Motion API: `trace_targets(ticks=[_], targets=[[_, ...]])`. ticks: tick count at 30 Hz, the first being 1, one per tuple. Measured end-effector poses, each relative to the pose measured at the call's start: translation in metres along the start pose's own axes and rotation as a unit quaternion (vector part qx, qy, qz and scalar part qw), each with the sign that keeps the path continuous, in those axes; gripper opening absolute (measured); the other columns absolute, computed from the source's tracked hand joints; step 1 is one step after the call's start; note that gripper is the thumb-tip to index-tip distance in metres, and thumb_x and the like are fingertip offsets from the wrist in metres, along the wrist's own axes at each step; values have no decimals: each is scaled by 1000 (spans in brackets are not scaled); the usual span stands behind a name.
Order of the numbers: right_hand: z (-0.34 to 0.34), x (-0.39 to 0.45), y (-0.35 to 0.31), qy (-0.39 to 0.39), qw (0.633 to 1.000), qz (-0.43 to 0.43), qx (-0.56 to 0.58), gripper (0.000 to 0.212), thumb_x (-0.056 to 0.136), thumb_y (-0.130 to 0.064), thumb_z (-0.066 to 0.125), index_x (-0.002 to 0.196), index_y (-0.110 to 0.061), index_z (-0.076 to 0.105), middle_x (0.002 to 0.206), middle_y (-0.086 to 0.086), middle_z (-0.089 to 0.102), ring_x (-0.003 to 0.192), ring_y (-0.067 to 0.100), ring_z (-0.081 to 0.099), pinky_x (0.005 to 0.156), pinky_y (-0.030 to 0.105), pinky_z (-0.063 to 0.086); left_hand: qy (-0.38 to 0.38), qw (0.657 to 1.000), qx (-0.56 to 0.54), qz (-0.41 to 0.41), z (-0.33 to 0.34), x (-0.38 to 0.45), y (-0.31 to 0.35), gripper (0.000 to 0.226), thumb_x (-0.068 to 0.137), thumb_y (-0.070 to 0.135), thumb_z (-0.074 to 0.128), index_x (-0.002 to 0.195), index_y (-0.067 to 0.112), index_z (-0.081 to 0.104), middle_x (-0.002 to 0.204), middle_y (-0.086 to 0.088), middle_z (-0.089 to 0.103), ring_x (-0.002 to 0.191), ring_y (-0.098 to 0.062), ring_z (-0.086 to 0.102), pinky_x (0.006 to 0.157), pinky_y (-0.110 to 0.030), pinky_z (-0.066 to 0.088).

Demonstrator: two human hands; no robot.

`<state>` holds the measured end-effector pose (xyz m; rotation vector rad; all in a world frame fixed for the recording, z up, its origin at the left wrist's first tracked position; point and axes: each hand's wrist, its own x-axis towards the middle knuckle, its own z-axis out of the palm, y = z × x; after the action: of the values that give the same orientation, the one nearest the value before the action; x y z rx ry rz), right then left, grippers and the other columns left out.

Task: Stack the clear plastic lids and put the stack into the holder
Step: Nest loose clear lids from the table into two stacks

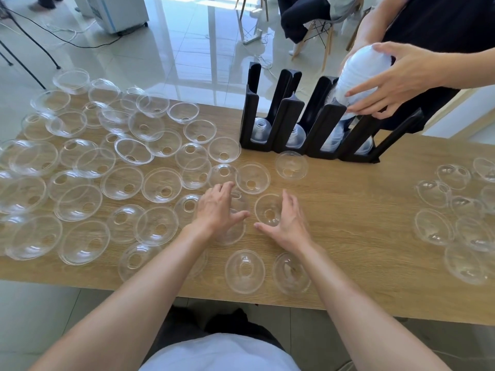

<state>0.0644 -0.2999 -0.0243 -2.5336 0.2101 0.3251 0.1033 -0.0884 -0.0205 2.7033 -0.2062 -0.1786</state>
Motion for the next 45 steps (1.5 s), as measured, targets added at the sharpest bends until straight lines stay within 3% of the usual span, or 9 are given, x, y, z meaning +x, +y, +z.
trace_targets(ticks=[6,12,17,26,30,33,36,40,45], targets=[[-5,-4,8,-8,999,-1,38,121,74,-59,81,163,-23,9,158,2,24,139,24,43,113,44,42,55,996,-64,29,-15,-13,2,85,77,66,75,140,15,50,129,-2,59,120,-21,55,100,-38,49],[-20,-22,25,-18,992,31,125,118,75,-52,83,163,-25,9,149,0,28,134,20,44,111,45,44,32,980,-114,162,-20,-67,23,81,82,65,70,142,15,48,139,-1,54,125,-17,53,106,-37,47],[-35,-38,40,-22,988,48,143,111,70,-59,77,159,-36,14,139,-4,29,131,22,42,109,52,44,-10,976,-126,177,9,-122,18,80,83,64,71,145,22,45,145,5,49,135,-11,44,114,-33,39],[-40,-61,55,20,981,47,186,106,64,-87,71,147,-35,31,126,-22,53,118,-1,52,102,36,49,-54,977,-107,177,38,-144,3,79,82,60,72,146,22,45,151,9,43,140,-10,38,117,-29,35],[-50,-75,48,-18,973,12,231,93,72,-75,73,148,-58,24,128,-12,50,110,6,59,83,26,53,-76,976,-107,172,46,-145,-2,78,82,57,75,145,23,44,151,9,42,140,-11,38,116,-30,37],[-51,-90,49,0,953,-1,303,73,73,-60,80,132,-52,38,125,1,59,106,7,70,77,20,58,-77,976,-101,175,48,-145,-4,79,81,59,74,145,24,44,151,10,42,139,-9,37,115,-24,33],[-48,-105,54,42,941,9,335,74,68,-57,85,120,-37,37,115,4,68,99,1,72,80,10,53,-75,977,-95,178,49,-143,-4,79,81,59,74,145,24,43,150,10,41,139,-8,36,114,-21,29],[-34,-129,65,70,951,33,298,80,58,-78,83,110,-37,38,124,-5,63,112,0,66,95,27,55,-82,976,-101,176,49,-142,-5,79,80,61,73,145,27,42,150,12,40,139,-7,36,115,-25,33],[-3,-149,80,108,966,19,235,71,68,-74,82,108,-36,37,138,-23,52,128,-1,54,96,26,52,-79,976,-97,179,49,-141,-5,79,79,64,72,143,28,41,148,13,41,137,-5,36,110,-18,29]])
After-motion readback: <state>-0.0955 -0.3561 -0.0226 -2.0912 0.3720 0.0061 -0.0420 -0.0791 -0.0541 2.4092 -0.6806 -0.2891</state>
